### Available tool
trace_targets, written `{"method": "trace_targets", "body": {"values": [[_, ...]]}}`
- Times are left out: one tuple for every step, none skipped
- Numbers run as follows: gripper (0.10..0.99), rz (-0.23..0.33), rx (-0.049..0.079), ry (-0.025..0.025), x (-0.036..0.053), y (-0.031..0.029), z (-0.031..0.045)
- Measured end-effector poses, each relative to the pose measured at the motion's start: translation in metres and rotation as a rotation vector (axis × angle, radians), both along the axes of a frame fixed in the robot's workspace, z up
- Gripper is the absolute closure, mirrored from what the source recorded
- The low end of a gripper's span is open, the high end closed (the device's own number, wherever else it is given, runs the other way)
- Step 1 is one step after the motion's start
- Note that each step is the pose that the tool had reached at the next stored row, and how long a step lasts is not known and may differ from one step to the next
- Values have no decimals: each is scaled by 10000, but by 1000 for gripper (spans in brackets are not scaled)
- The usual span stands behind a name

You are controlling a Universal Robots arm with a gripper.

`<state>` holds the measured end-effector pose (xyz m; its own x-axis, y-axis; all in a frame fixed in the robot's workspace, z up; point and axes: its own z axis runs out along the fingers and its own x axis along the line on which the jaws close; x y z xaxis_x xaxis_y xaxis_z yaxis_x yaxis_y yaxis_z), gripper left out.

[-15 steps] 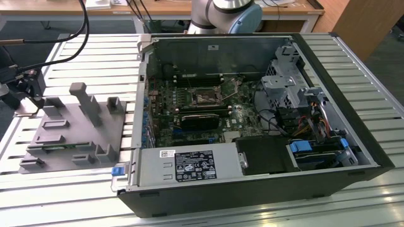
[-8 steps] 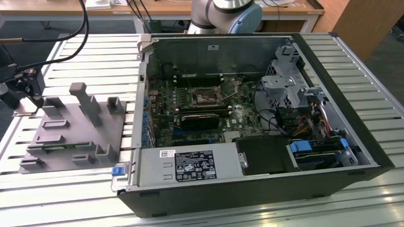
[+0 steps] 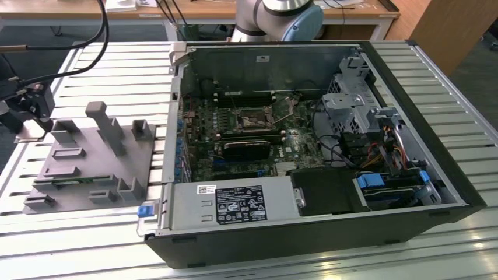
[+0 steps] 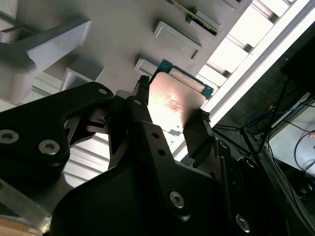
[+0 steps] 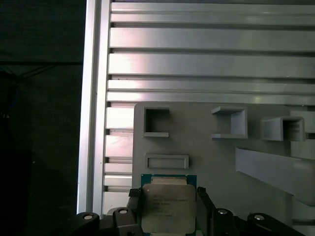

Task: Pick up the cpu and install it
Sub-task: 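Pick up the cpu and move it towards the insertion slot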

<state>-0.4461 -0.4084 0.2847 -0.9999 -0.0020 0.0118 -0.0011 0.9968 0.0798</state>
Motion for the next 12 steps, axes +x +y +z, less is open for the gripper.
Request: {"method": "trace_targets", "body": {"values": [[553, 0, -1, 1, 0, 0, 3], [553, 0, 0, 2, 0, 0, 7], [553, 0, 0, 1, 0, 0, 9], [553, 0, 0, 2, 0, 0, 13], [553, 0, 0, 2, 0, 0, 17], [553, 0, 1, 2, 0, 0, 21], [553, 0, 1, 2, 0, 0, 26], [553, 0, 1, 2, 0, 0, 31], [553, 0, 1, 1, 0, 0, 34], [553, 0, 2, 1, 0, 0, 38], [553, 0, 2, 1, 0, 0, 42], [553, 0, 2, 1, 0, 0, 46]]}}
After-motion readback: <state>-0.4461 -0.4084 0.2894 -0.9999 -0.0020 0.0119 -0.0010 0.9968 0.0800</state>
